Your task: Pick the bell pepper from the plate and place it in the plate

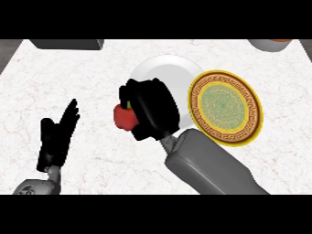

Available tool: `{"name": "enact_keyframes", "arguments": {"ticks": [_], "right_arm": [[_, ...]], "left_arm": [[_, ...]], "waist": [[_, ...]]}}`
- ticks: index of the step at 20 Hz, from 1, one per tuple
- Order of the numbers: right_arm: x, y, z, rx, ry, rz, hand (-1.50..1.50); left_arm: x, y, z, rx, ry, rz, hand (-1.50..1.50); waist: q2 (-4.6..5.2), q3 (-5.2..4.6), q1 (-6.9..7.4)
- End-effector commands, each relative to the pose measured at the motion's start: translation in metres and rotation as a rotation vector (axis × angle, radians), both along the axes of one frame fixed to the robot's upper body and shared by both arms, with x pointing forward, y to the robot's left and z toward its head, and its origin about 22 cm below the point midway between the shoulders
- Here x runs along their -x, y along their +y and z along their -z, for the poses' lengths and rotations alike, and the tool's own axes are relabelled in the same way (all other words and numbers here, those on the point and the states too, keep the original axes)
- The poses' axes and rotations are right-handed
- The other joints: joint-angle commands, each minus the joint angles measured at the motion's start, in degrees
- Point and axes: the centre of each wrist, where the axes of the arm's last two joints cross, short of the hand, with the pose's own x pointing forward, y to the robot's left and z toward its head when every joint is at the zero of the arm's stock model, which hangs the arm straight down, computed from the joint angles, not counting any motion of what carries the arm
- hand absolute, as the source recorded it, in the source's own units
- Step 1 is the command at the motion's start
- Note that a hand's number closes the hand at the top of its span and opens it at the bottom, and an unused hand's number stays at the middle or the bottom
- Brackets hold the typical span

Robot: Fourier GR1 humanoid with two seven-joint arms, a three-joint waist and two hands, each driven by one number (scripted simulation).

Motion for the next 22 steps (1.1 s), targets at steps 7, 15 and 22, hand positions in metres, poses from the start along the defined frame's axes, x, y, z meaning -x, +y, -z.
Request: {"name": "enact_keyframes", "arguments": {"ticks": [7, 15, 22], "right_arm": [[-0.051, -0.005, -0.015, -0.058, 0.049, 0.167, 1.5], [-0.105, -0.032, -0.001, -0.008, 0.077, 0.234, 1.5], [-0.119, -0.054, 0.034, 0.094, 0.286, 0.211, 1.5]], "left_arm": [[-0.003, -0.011, -0.004, 0.001, -0.003, -0.006, 0.0], [0.005, 0.002, -0.001, 0.002, 0.003, 0.019, 0.0], [0.005, 0.009, 0.003, 0.002, 0.005, -0.007, 0.0]], "waist": [[0.08, 0.02, -0.83], [0.26, 0.01, -0.46], [0.44, 0.01, -0.13]]}}
